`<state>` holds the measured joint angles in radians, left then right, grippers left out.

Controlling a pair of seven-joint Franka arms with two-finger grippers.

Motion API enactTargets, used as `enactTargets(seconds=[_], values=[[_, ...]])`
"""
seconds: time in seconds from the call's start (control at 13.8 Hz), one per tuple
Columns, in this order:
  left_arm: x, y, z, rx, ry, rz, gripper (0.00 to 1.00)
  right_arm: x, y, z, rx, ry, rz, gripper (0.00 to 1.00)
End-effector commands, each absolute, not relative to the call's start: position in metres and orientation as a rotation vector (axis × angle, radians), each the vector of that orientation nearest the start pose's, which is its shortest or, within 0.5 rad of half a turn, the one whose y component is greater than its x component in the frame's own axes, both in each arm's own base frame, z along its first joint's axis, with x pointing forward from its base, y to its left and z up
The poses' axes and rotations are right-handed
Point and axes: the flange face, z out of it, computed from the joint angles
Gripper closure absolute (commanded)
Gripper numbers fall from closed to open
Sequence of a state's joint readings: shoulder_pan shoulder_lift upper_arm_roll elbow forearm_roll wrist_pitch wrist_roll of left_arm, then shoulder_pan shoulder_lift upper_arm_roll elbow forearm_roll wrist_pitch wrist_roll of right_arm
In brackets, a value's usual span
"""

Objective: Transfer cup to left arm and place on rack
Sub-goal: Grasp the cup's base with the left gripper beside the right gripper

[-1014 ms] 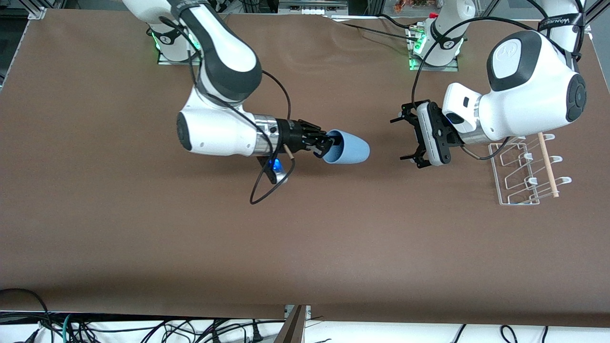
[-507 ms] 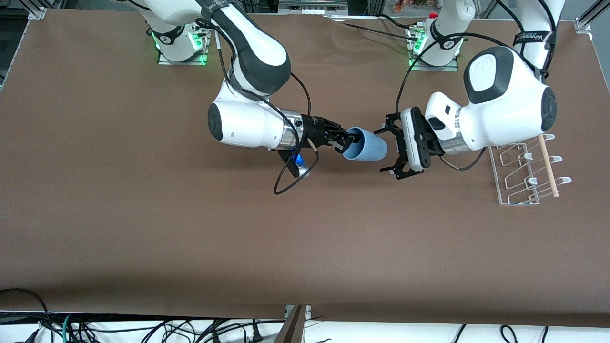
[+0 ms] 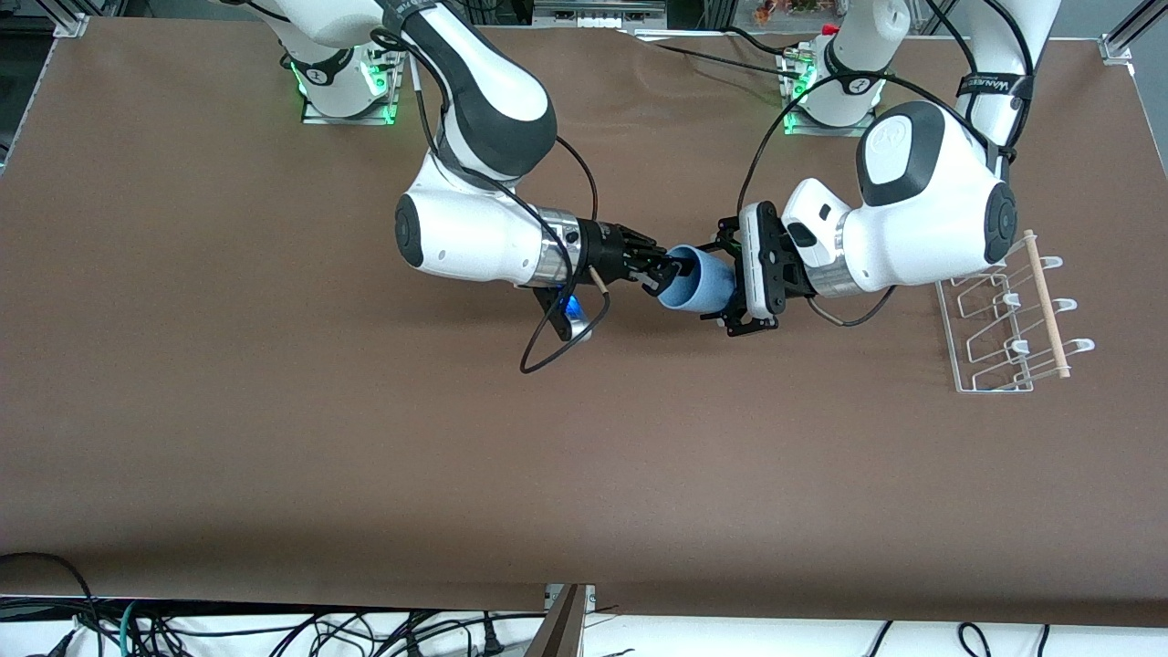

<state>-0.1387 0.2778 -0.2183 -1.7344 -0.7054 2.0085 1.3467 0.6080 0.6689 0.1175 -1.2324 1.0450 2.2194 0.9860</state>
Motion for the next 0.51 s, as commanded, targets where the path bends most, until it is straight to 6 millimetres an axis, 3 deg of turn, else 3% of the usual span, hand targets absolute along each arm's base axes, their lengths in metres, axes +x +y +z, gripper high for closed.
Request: enactTargets(seconds=[0.0, 0.07, 0.14, 0.22, 0.43], values=[[0.588, -0.254, 0.44, 1.874, -1.611, 0.463, 0.9, 0.584, 0.523, 0.431, -1.964, 0.903, 0.68, 1.0], [0.589, -0.251, 0.441, 1.877, -1.607, 0.463, 1.0, 0.584, 0.522, 0.431, -1.966, 0.897, 0.675, 0.87], [0.589, -0.251, 0.441, 1.876, -1.607, 0.461, 1.0, 0.588, 0.519, 0.431, -1.962, 0.902, 0.671, 0.57], [0.589, -0.25, 0.442, 1.877, -1.606, 0.464, 1.0, 0.592, 0.513, 0.433, -1.961, 0.903, 0.666, 0.33], [0.59, -0.249, 0.444, 1.878, -1.605, 0.468, 1.0, 0.615, 0.477, 0.45, -1.947, 0.918, 0.649, 0.06]])
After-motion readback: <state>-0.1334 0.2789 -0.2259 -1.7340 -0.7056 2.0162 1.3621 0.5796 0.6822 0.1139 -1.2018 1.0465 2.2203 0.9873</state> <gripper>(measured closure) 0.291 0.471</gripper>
